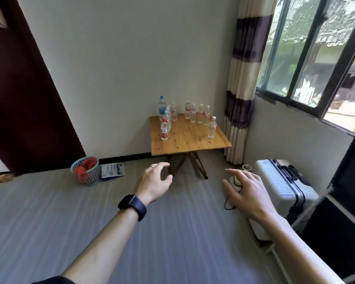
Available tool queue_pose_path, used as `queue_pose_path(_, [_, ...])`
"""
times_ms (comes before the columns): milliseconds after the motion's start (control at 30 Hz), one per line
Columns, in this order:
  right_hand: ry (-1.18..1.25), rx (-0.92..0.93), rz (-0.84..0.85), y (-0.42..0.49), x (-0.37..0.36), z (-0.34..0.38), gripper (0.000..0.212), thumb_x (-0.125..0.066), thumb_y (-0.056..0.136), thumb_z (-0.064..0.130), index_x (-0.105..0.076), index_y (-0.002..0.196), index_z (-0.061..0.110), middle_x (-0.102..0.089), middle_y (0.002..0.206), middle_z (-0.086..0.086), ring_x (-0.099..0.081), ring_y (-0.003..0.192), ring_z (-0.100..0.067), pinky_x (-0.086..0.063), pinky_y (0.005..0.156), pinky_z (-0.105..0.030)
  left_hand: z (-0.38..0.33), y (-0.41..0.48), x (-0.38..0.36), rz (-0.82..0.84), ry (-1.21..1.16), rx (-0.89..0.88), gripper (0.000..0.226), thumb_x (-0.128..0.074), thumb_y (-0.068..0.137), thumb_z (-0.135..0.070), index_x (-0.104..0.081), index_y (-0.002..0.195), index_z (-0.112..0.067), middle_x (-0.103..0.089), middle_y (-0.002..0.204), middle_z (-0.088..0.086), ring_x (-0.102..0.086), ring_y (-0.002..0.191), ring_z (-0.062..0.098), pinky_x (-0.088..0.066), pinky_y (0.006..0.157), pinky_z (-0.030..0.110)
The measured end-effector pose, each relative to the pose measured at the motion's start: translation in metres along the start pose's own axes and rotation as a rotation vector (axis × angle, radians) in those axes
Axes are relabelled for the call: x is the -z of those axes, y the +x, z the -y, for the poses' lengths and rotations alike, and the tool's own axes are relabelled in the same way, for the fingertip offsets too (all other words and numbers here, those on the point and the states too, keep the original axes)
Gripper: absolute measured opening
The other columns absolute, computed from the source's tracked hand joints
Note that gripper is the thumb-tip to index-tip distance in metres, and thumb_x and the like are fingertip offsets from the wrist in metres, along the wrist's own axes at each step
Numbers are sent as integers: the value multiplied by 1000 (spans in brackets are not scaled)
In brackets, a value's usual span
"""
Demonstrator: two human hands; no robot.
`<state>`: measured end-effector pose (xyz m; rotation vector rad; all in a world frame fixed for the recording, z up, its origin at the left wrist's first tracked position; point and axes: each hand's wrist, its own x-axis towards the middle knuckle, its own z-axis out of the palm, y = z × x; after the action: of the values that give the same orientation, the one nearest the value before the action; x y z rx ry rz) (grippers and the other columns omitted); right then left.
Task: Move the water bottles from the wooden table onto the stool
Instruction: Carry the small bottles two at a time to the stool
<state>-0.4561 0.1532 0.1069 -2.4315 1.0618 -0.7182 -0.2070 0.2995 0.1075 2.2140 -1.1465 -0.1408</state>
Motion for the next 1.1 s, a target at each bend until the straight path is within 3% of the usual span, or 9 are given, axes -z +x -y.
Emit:
queue_pose_path(567, [39, -86, 155, 351, -83, -176, 48, -54, 93, 55, -53, 137, 37, -58, 136, 8, -41, 132, -21, -35, 108, -33, -39, 343, -163, 119, -22, 67, 40, -63, 93, -26, -59, 133, -20, -59, 136, 2, -51, 128, 20, -33, 105, 23])
queue_pose_path(1100, [17, -221, 289, 659, -223, -280, 48, -55, 93, 53, -52, 138, 36, -55, 141, 5, -41, 134, -25, -35, 109, -36, 41, 688, -313, 302, -16, 129, 42, -58, 95, -35, -55, 136, -25, -54, 141, -1, -52, 127, 20, -45, 102, 31])
